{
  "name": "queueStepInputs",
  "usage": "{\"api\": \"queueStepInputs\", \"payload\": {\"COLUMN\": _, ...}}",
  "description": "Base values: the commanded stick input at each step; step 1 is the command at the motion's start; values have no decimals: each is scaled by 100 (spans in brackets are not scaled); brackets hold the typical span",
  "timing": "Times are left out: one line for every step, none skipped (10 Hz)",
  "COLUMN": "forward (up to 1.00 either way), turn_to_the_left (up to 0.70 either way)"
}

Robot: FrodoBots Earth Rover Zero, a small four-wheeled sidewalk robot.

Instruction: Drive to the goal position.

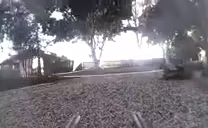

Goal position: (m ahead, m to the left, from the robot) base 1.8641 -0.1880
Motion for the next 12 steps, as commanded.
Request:
{"api": "queueStepInputs", "payload": {"forward": 70, "turn_to_the_left": 0}}
{"api": "queueStepInputs", "payload": {"forward": 70, "turn_to_the_left": 0}}
{"api": "queueStepInputs", "payload": {"forward": 70, "turn_to_the_left": 0}}
{"api": "queueStepInputs", "payload": {"forward": 70, "turn_to_the_left": 0}}
{"api": "queueStepInputs", "payload": {"forward": 70, "turn_to_the_left": 0}}
{"api": "queueStepInputs", "payload": {"forward": 70, "turn_to_the_left": 0}}
{"api": "queueStepInputs", "payload": {"forward": 70, "turn_to_the_left": 0}}
{"api": "queueStepInputs", "payload": {"forward": 70, "turn_to_the_left": 0}}
{"api": "queueStepInputs", "payload": {"forward": 70, "turn_to_the_left": 0}}
{"api": "queueStepInputs", "payload": {"forward": 70, "turn_to_the_left": 0}}
{"api": "queueStepInputs", "payload": {"forward": 70, "turn_to_the_left": 0}}
{"api": "queueStepInputs", "payload": {"forward": 70, "turn_to_the_left": 0}}
